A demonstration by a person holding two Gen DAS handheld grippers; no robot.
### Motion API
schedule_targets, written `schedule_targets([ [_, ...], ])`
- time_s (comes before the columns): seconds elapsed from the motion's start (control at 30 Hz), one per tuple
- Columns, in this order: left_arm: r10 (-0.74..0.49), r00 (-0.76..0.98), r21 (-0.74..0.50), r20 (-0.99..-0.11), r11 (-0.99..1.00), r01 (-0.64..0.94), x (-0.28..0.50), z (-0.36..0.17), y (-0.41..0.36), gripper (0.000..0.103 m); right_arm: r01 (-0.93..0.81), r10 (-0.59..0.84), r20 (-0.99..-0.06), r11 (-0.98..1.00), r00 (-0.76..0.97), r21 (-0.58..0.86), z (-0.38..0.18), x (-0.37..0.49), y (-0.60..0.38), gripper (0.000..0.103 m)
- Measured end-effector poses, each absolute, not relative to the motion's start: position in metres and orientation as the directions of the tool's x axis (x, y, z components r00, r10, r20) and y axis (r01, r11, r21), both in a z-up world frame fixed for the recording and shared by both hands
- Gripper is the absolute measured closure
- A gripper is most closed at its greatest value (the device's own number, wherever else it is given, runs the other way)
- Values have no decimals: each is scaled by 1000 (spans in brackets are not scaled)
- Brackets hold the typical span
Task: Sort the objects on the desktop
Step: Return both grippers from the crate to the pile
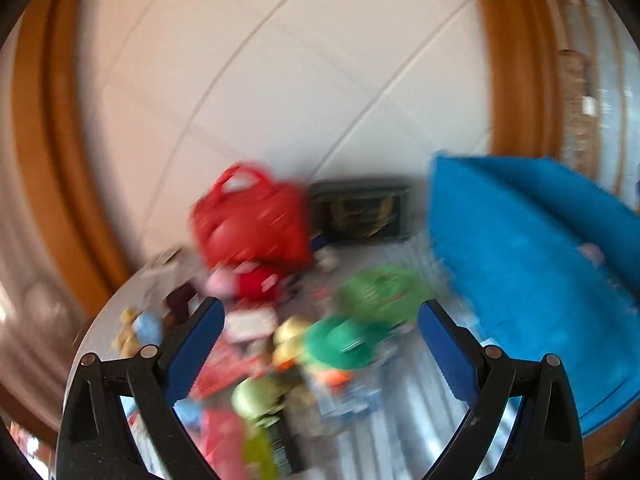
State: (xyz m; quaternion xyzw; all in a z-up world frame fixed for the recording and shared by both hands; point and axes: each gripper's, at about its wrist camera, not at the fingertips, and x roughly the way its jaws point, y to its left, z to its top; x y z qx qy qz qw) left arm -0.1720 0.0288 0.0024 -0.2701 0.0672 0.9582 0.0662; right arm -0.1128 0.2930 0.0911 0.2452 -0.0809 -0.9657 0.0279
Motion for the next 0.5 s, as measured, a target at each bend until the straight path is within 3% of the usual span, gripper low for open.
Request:
schedule_targets([
  [0.27, -72, -724, 55, -686, -997, 47, -192, -92, -94, 4, 134, -213, -564, -975, -798, 179, 29, -176, 200, 0],
  [0.5, -118, -608, 39, -785, -989, 141, -194, -175, -146, 4, 88, -184, -700, -981, -690, 171, -67, -220, 164, 0],
])
